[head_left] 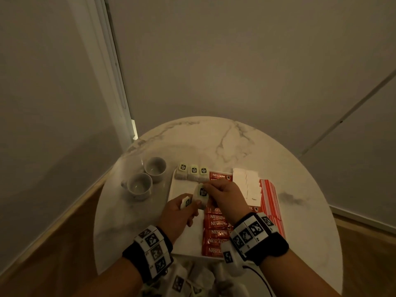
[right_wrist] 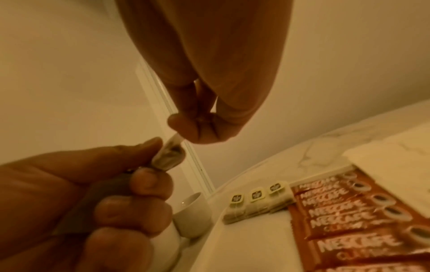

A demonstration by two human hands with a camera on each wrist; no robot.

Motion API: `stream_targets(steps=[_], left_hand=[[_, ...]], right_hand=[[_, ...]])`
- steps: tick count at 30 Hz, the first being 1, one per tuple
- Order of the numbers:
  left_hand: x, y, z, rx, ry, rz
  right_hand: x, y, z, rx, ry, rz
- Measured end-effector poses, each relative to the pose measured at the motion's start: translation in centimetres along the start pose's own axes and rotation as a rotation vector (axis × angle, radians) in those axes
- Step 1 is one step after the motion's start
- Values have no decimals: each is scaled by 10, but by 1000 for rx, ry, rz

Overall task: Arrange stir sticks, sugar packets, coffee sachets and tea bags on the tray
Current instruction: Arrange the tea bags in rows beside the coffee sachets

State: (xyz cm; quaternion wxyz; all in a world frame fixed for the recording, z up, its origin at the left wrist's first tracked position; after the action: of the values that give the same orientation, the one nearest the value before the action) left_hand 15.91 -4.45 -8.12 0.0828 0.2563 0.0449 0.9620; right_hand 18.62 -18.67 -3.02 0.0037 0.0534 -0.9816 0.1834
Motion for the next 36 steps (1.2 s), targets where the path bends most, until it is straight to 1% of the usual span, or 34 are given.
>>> stream_targets(steps=[3,9,13,15,17,20,23,26,28,30,33,36], left_hand=[[-7,-4,1,-12,-4,36],[-19,-10,2,-40,-1,78],[-26,-12,-4,-61,-60,84],[-28,-15,-8,-76,-98,87],[-32,-20,-14,-89,-148,102],[-39,-26,-24,-96,-264,110],[-41,-31,-33,-93,-368,109],[-39,-34,-38,-29,-391,162],[-38,-33,-39,-22,-368,191],[-38,-31,-39,-43,-340,198],[-38,-29,-39,-125,-304,176],[-40,-26,-37,-169,-288,148]], right_hand=[[-6,4,-1,-44,6,21],[-17,14,-1,-83,-14,-12],[-24,17,8,-41,25,-40],[-32,16,15,21,45,-101],[-44,17,22,124,51,-196],[-62,25,35,246,96,-320],[-80,39,47,279,165,-371],[-97,54,57,329,195,-410],[-107,62,61,371,203,-409],[-117,65,62,401,203,-368],[-130,67,61,478,160,-310],[-138,67,60,495,141,-271]])
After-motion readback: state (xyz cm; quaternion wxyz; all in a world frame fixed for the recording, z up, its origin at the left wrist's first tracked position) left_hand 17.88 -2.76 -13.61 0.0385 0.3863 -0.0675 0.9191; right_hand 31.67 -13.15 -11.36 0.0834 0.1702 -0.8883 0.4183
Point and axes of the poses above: each hand's wrist, its own x-axis away from the middle knuckle, its own y-axis out of the palm, z = x × y, the point moved 4 cm from there along -x, towards the middle knuckle, and after that the axes turned 11 degrees about -y, right-handed, at the moved point
